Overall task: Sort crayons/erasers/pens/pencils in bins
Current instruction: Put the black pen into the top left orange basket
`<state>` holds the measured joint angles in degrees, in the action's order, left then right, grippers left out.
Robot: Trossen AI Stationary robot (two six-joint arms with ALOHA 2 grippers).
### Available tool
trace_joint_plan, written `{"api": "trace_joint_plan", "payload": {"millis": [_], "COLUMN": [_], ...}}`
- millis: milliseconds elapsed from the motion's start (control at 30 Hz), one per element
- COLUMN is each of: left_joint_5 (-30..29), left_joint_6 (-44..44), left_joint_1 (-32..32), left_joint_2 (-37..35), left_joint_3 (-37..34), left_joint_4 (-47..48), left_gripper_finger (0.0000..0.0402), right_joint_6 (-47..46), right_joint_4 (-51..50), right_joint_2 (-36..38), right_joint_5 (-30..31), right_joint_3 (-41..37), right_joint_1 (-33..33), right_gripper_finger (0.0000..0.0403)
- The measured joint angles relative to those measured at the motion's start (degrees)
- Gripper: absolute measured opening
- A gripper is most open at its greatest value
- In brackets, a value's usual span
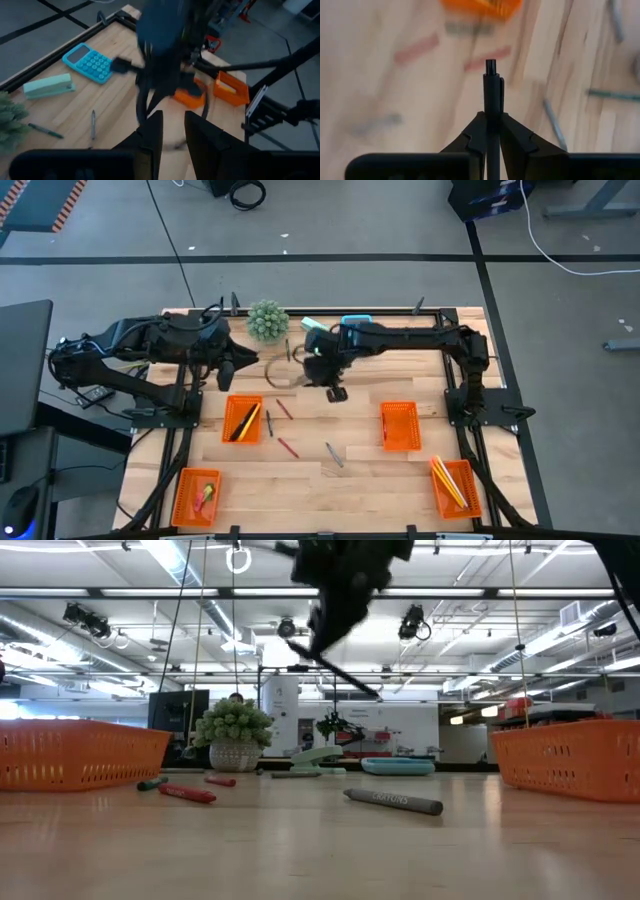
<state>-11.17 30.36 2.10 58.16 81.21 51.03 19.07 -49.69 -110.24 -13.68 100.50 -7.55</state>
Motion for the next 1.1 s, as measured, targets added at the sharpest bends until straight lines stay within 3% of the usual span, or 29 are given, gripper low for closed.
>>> {"api": "trace_joint_plan", "payload": {"millis": [167, 333, 500, 633, 733, 900, 1100], "left_joint_5": [0.49, -1.34, -2.43, -7.86, -11.71, -12.73, -17.5], "left_joint_6": [-1.34, -1.58, -6.14, -6.97, -6.75, -6.3, 2.8], "left_joint_1": [0.01, -0.04, -0.06, -0.01, -0.08, -0.01, -0.06], "left_joint_2": [-3.44, -6.48, -6.32, -5.52, -5.4, -5.27, -4.1], "left_joint_3": [0.0, 0.01, 0.0, 0.0, 0.02, 0.02, 0.02], "left_joint_4": [4.82, 5.96, 5.99, 5.93, 3.36, -0.52, -1.64], "left_gripper_finger": [0.0071, 0.0054, 0.0047, 0.0047, 0.0055, 0.0086, 0.0149], "right_joint_6": [-6.03, -9.65, -17.76, -24.79, -29.63, -37.24, -38.51], "right_joint_4": [0.6, 6.15, 16.42, 22.48, 27.06, 37.23, 41.83], "right_joint_2": [0.11, 0.15, 0.22, 0.2, 0.2, 0.2, 0.2], "right_joint_5": [-6.28, -7.49, -7.56, -8.41, -8.41, -7.01, -3.13], "right_joint_3": [8.43, 14.45, 16.27, 16.27, 16.27, 16.25, 16.25], "right_joint_1": [-1.03, -1.42, -1.43, -1.31, -1.31, -1.87, -2.51], "right_gripper_finger": [0.005, 0.005, 0.0051, 0.0051, 0.0051, 0.0051, 0.0051]}}
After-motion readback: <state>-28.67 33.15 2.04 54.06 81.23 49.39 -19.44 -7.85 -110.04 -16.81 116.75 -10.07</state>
